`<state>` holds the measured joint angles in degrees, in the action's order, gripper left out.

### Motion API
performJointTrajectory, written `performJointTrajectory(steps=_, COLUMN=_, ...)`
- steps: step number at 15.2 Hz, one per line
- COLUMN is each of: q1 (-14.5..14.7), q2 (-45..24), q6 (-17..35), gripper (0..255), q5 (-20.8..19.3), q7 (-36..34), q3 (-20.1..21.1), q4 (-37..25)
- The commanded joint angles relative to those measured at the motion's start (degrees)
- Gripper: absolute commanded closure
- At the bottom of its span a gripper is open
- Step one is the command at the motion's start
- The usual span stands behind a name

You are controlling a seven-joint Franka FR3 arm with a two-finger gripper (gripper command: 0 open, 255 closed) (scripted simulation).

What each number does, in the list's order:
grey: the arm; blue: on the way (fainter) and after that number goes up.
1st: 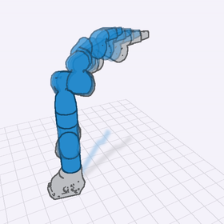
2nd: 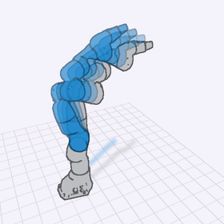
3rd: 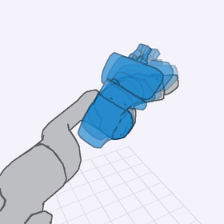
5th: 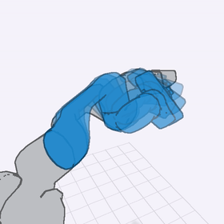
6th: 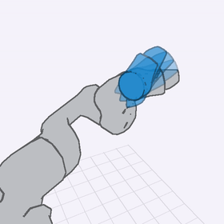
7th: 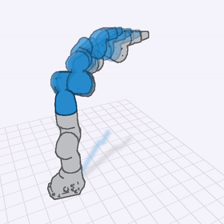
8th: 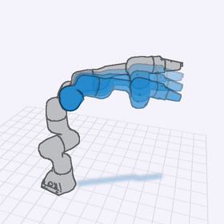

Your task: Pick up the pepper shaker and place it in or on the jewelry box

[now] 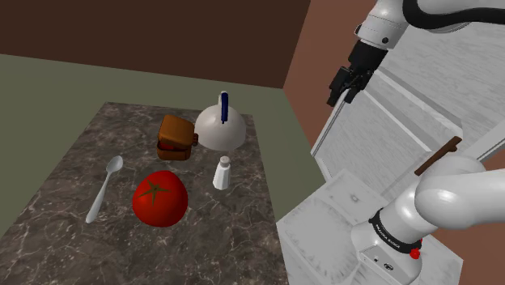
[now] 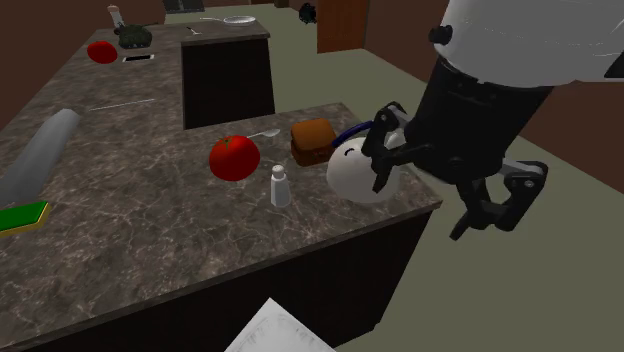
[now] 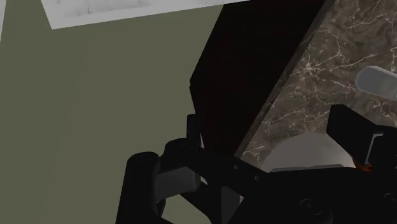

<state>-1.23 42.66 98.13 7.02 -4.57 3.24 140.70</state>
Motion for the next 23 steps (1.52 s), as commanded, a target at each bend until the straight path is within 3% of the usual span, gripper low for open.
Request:
performJointTrajectory(steps=1, q1=0.0, q2=0.0, q6=0.0, gripper=0, q5=0.0, q7=0.0, q3=0.0, q4=0.0)
performJointTrajectory(steps=14, q1=6.0, q2=-16.2, q6=16.1, gripper=0, q5=6.8, q7=-10.8, q3=13.6, q4=-1.6)
performJointTrajectory(steps=23, q1=8.1, q2=-32.5, q6=25.9, gripper=0, q5=4.7, q7=-20.0, q3=22.4, q4=-9.1)
